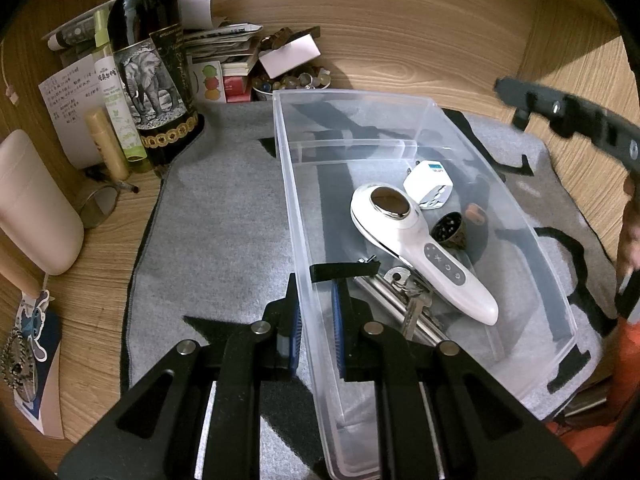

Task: Organize rigid objects
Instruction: 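Carry the black clip into the clear box and open the right tool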

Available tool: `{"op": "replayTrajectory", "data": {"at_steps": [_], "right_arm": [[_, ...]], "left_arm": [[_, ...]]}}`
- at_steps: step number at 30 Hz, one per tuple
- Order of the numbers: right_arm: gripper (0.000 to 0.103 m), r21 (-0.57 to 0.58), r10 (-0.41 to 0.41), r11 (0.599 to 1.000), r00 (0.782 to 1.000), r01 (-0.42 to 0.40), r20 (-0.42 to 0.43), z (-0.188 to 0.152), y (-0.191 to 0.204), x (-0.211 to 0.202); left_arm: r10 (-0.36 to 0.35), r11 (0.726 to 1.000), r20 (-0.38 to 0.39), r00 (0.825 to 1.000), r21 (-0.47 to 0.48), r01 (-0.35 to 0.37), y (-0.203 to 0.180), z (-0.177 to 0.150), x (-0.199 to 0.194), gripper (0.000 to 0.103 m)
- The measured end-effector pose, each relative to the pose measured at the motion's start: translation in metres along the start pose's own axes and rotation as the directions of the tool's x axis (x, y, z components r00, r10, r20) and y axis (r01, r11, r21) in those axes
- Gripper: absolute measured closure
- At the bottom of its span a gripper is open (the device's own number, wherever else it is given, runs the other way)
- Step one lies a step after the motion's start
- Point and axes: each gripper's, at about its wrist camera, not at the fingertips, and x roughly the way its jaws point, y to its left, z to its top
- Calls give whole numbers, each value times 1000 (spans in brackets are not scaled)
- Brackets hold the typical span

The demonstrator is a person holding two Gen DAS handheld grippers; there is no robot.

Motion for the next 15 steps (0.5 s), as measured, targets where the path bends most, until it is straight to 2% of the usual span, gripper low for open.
{"op": "replayTrajectory", "data": {"at_steps": [6,15], "right_arm": [[89,-56,87,994,992,-92,-87,-15,35,30],[89,-121,120,981,964,-152,-237,-35,60,57]], "left_arm": [[-1,1000,0,1000,1,1,0,0,0,91],[-4,1000,1,1000,1,4,2,0,-1,91]]}}
